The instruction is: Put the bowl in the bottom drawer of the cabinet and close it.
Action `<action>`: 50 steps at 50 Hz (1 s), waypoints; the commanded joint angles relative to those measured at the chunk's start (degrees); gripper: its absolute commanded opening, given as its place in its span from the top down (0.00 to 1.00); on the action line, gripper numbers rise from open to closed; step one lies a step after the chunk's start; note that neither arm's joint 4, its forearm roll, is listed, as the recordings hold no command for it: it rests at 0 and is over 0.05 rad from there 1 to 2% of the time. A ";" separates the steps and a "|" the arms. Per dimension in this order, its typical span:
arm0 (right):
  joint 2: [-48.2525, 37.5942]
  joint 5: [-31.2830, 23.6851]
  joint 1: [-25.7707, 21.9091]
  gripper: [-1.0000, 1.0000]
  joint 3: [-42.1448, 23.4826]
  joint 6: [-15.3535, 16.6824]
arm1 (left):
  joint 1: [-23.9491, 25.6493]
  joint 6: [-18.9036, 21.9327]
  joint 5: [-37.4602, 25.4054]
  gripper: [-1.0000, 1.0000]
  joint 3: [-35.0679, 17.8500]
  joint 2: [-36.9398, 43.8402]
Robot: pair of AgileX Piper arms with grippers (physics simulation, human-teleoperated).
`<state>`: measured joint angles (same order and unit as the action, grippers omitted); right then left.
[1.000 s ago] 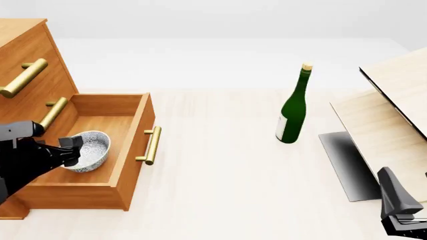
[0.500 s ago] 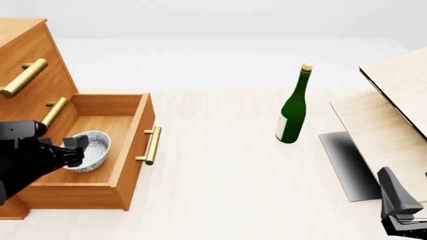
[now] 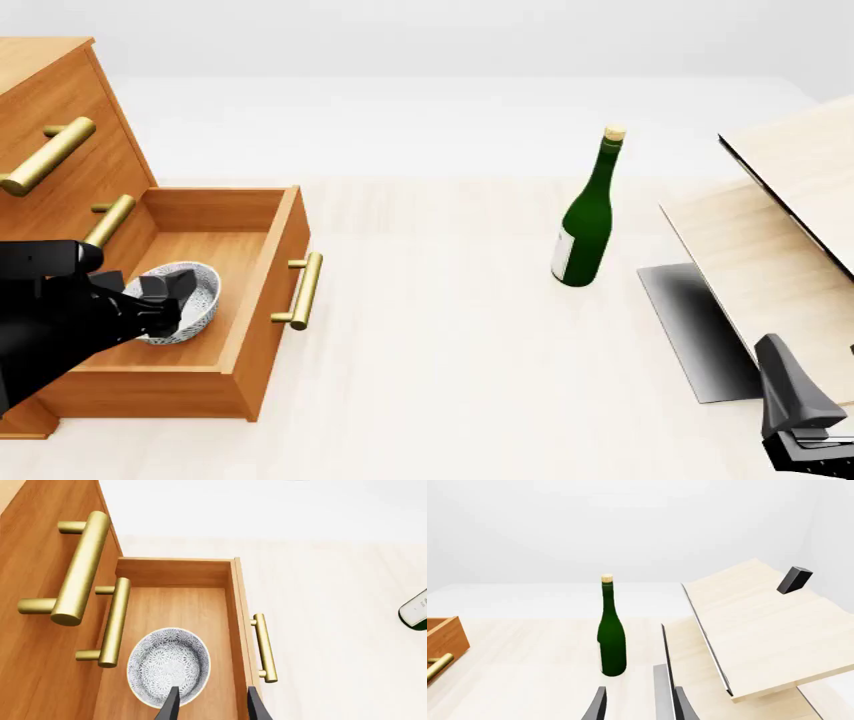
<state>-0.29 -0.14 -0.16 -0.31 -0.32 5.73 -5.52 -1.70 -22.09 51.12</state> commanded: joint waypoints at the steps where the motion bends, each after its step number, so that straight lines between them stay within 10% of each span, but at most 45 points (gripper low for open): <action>1: -0.01 0.03 0.02 0.00 0.00 0.02 | 3.19 -1.12 -2.18 0.00 -0.76 -2.82; 50: -0.02 0.02 0.01 0.00 0.00 0.03 | 19.25 -4.67 -6.74 0.00 -3.01 -7.19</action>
<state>-0.29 -0.14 -0.16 -0.31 -0.31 22.85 -8.00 -7.41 -24.60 44.91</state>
